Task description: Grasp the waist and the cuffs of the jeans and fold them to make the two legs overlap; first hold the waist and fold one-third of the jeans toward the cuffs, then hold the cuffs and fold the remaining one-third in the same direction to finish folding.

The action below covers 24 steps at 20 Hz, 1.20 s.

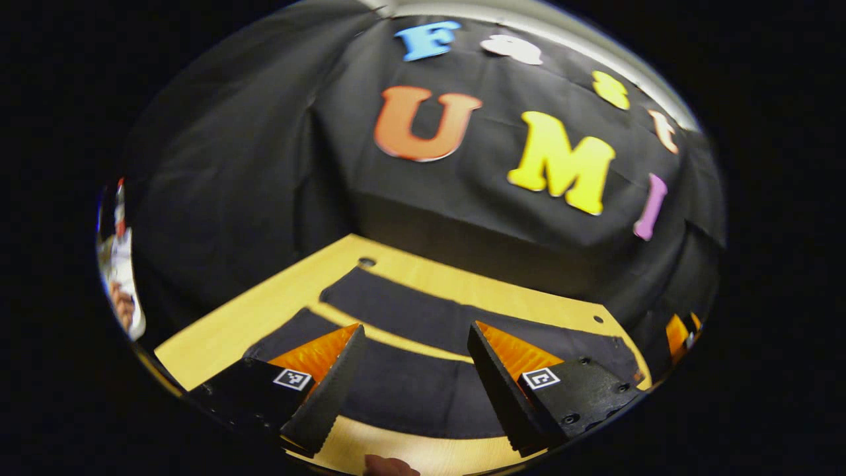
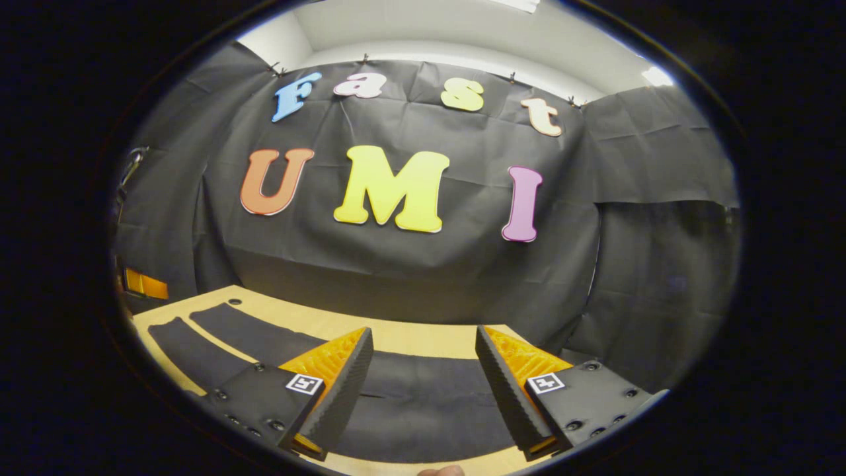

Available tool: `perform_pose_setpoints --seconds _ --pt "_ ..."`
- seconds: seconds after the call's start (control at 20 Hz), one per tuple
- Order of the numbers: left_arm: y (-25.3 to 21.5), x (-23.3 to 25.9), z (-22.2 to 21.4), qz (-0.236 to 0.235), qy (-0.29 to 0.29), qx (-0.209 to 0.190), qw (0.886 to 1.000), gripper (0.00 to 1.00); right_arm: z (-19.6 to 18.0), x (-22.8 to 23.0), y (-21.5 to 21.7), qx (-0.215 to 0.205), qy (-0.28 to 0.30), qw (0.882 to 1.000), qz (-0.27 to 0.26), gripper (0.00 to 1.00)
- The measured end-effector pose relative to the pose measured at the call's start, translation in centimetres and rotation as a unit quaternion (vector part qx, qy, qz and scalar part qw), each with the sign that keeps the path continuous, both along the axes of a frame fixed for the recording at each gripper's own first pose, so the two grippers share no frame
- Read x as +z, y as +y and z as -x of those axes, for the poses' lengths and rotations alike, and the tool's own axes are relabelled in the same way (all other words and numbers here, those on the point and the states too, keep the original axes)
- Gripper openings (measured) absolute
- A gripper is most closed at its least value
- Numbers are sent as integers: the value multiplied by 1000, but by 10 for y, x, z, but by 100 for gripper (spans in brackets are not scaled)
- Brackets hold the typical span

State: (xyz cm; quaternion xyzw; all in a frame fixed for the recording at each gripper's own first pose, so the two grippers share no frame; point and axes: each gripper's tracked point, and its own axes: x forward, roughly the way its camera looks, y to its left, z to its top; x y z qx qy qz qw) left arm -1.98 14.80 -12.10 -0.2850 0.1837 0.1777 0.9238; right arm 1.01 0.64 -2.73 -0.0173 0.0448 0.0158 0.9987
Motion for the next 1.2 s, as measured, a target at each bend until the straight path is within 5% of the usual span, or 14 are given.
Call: perform_pose_setpoints --seconds 0.1,0.2,0.4,0.45,0.7,1.2 --pt "26 -34 25 116 40 62 990 99 1 -5 -3 -3 9 1000 0 94" --pt "40 -60 53 211 69 115 968 99 1 -11 -7 -7 17 1000 3 96" --pt "32 -81 87 331 93 168 924 99 0 -17 -19 -19 28 999 14 94" --pt "59 -98 71 348 96 175 916 99 -1 -18 -23 -22 30 999 18 94" --pt "50 -112 68 405 99 199 887 99 -3 -19 -47 -45 38 998 32 94" --pt "59 -115 36 433 93 177 879 99 -3 -30 -78 -90 69 993 27 94"
